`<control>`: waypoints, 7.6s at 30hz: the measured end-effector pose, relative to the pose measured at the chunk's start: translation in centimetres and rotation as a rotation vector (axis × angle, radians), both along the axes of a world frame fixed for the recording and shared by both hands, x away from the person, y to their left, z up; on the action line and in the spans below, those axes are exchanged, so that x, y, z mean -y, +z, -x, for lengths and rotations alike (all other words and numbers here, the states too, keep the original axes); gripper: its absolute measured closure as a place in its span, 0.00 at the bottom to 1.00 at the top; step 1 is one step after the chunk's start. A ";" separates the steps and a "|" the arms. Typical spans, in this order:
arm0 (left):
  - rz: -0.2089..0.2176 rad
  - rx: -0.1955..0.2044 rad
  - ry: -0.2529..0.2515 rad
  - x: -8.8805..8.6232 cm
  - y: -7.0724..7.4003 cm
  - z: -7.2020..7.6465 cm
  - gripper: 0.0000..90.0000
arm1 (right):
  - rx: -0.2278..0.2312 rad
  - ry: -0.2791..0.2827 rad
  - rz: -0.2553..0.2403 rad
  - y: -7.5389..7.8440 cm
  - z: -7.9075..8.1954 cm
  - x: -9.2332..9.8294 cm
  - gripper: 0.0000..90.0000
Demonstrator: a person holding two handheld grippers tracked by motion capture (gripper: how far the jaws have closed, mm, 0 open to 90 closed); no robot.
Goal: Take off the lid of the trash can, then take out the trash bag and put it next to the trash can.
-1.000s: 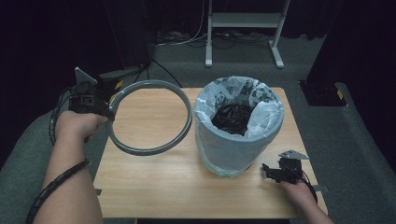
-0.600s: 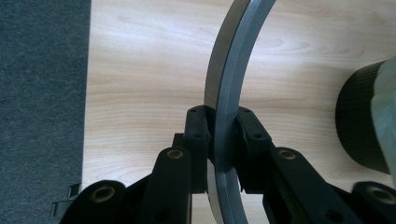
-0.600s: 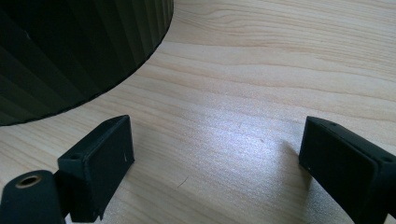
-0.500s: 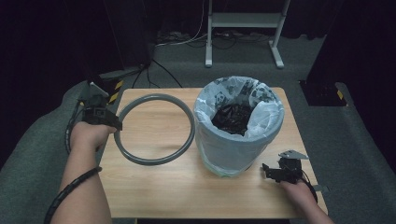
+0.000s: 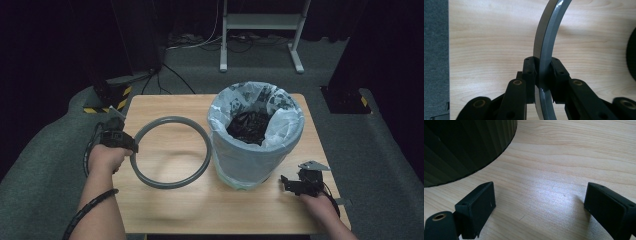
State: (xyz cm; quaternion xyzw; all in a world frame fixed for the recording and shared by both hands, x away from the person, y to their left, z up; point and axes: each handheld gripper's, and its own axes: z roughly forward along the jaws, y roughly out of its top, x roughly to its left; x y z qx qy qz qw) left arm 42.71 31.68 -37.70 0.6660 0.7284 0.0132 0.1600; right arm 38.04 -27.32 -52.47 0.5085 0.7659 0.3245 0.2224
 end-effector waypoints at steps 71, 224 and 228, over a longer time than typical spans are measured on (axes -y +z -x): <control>-0.099 0.086 -0.122 6.5 -9.0 2.7 0.41 | -0.003 -0.006 0.000 0.0 0.1 0.0 0.11; 0.204 1.262 -0.352 20.2 4.1 5.1 0.99 | 0.609 -0.094 -0.156 20.8 1.9 -5.1 0.57; 0.214 1.267 -0.346 20.2 4.1 5.1 0.99 | 0.594 -0.112 -0.152 20.6 1.8 -4.9 0.61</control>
